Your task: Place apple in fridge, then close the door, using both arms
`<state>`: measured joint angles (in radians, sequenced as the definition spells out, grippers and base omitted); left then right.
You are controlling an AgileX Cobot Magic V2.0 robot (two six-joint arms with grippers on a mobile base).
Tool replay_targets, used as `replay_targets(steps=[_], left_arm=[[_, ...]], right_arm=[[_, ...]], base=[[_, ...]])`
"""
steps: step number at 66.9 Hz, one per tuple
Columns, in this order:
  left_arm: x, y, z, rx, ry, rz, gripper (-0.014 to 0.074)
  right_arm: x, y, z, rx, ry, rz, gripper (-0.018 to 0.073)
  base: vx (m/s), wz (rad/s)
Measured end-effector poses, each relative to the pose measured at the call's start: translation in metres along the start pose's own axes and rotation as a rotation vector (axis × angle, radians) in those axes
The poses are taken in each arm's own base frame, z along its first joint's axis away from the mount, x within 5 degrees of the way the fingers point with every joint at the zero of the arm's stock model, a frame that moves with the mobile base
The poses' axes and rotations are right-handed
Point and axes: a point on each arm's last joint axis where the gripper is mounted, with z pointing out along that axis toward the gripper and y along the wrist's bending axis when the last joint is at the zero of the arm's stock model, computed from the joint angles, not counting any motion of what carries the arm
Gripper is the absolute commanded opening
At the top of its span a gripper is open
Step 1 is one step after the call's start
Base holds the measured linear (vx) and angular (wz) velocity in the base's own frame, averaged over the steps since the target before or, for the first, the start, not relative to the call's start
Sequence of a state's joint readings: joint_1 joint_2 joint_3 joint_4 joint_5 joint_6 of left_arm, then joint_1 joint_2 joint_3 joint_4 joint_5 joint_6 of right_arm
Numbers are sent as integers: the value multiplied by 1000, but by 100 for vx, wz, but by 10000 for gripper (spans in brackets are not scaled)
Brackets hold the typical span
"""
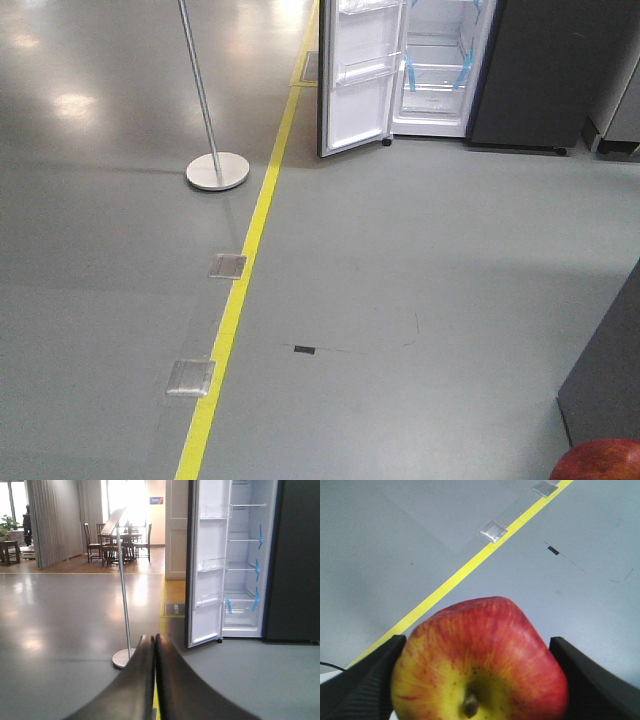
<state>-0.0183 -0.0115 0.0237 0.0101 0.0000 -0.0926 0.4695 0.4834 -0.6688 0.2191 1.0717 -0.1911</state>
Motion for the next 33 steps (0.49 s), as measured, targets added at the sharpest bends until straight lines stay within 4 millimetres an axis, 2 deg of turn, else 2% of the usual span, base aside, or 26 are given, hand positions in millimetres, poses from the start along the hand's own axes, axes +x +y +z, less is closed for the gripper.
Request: replay_targets(steps=[33], left_arm=[[0,0,0,0,0,0,-6]], right_arm=[[0,0,0,0,0,0,211]], base=[[32,-6]])
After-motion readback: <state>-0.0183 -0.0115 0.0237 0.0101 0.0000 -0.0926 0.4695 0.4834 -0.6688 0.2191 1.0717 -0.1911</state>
